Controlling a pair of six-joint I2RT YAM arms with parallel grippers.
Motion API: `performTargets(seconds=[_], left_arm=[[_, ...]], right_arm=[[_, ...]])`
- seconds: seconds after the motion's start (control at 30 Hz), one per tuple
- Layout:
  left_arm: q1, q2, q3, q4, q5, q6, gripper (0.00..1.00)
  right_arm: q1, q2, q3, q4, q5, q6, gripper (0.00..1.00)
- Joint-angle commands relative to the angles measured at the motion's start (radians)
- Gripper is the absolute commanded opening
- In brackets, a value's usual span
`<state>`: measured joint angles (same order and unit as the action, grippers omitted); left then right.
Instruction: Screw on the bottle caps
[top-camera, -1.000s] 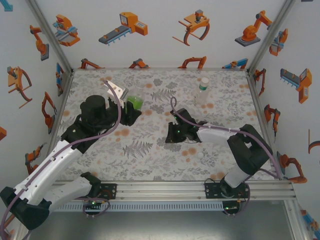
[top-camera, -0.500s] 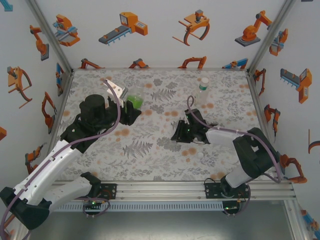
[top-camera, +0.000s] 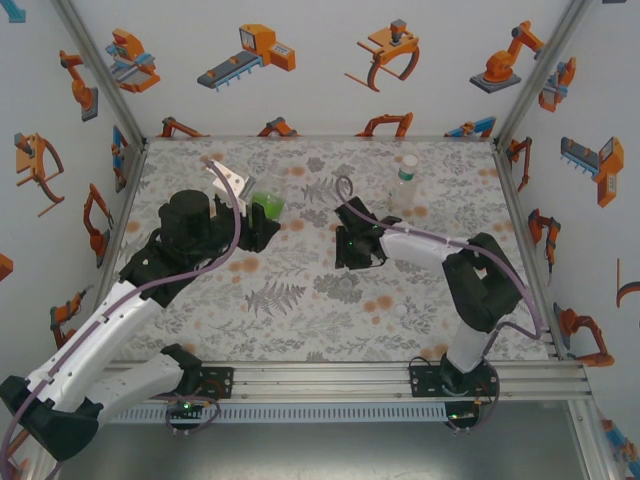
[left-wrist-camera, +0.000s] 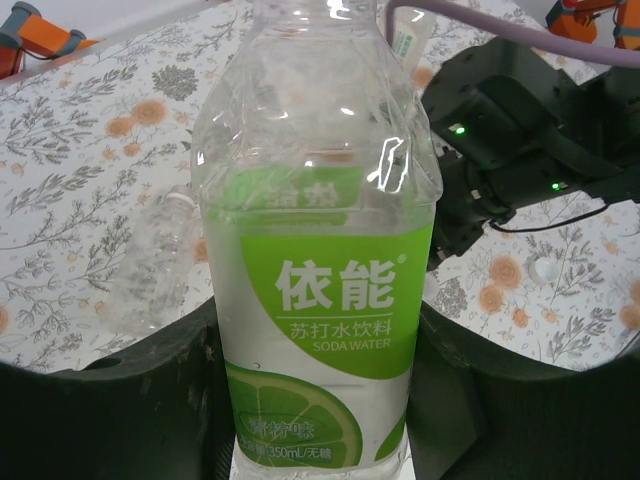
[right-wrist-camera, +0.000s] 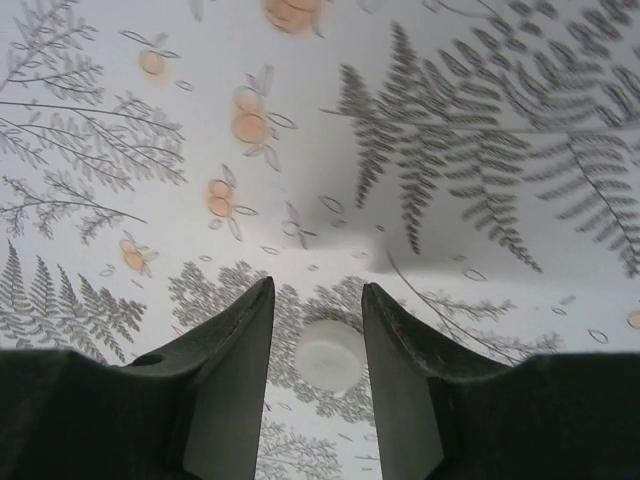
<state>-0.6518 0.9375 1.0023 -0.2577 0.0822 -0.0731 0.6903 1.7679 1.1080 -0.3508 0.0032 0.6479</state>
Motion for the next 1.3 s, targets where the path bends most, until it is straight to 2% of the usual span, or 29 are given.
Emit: performTargets(seconds=[0.0, 0.33, 0.83, 1.27], left_arm=[[0.010, -0.027, 0.015, -0.004, -0.014, 0.001, 0.17], [0.013, -0.032, 0.007, -0.007, -0.016, -0.005, 0.17], [0.015, -0.025, 0.003, 0.007, -0.018, -0.014, 0.17], [0.016, -0.019, 0.003, 0.009, -0.015, -0.014, 0.17]], right_arm=[[0.048, 0.050, 0.089, -0.157, 0.105, -0.073, 0.42], [0.096, 0.069, 0.118, -0.256, 0.145, -0.089, 0.44], [0.127, 0.027, 0.056, -0.252, 0.091, -0.054, 0.44], [0.138, 0.025, 0.056, -0.261, 0.103, -0.046, 0.41]])
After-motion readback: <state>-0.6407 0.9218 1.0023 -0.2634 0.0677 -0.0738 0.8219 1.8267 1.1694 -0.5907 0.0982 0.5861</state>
